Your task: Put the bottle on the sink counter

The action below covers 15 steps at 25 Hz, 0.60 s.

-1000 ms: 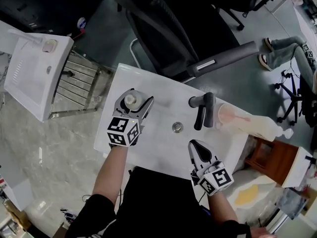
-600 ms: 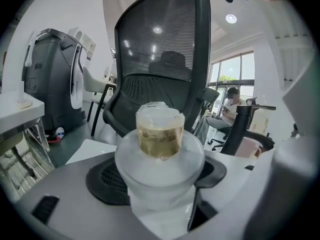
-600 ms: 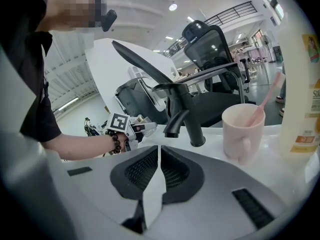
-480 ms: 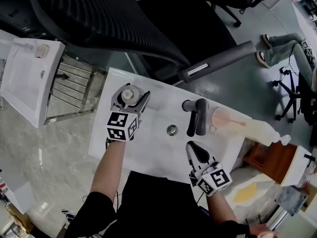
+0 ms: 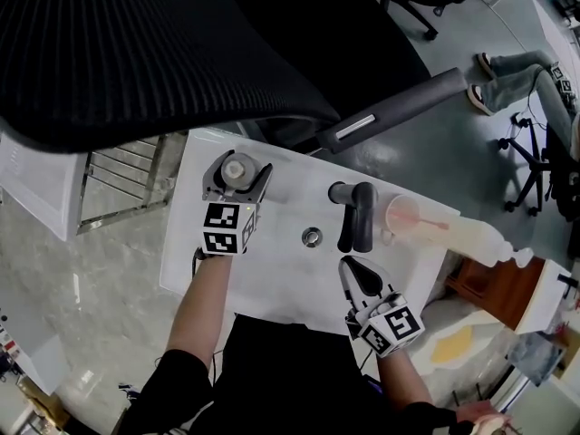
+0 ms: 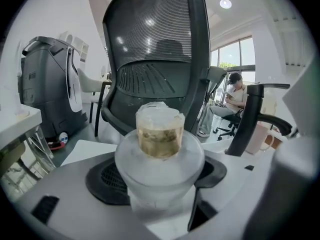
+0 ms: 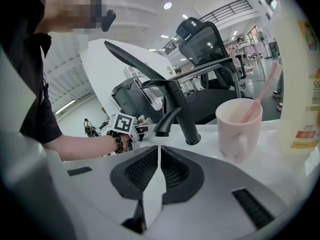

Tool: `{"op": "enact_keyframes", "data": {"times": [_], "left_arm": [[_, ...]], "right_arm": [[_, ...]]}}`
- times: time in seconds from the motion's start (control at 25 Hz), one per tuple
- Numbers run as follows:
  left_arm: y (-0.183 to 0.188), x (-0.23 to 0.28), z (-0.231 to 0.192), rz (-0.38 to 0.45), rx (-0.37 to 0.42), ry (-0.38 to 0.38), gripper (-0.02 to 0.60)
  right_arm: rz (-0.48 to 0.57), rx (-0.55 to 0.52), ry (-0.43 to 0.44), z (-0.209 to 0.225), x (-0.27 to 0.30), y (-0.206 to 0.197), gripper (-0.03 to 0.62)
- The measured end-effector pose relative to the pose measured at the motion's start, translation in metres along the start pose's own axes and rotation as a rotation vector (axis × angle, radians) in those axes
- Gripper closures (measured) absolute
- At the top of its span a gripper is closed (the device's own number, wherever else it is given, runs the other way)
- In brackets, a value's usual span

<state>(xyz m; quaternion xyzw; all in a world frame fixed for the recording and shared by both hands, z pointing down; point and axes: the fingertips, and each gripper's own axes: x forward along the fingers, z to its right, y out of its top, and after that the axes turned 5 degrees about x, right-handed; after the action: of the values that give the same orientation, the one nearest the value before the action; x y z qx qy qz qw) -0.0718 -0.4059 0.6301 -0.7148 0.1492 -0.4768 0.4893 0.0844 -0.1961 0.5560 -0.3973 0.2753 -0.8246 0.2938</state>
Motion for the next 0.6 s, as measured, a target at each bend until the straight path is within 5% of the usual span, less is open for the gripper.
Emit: {"op": "enact_keyframes", "data": {"times": [0.6], "left_arm": [[-0.006, 0.013, 0.003, -0.061, 0.114, 0.108, 0.229]], "right_arm": [[0.002, 0.018, 0.002, -0.002, 0.006, -0.003, 0.56]]}}
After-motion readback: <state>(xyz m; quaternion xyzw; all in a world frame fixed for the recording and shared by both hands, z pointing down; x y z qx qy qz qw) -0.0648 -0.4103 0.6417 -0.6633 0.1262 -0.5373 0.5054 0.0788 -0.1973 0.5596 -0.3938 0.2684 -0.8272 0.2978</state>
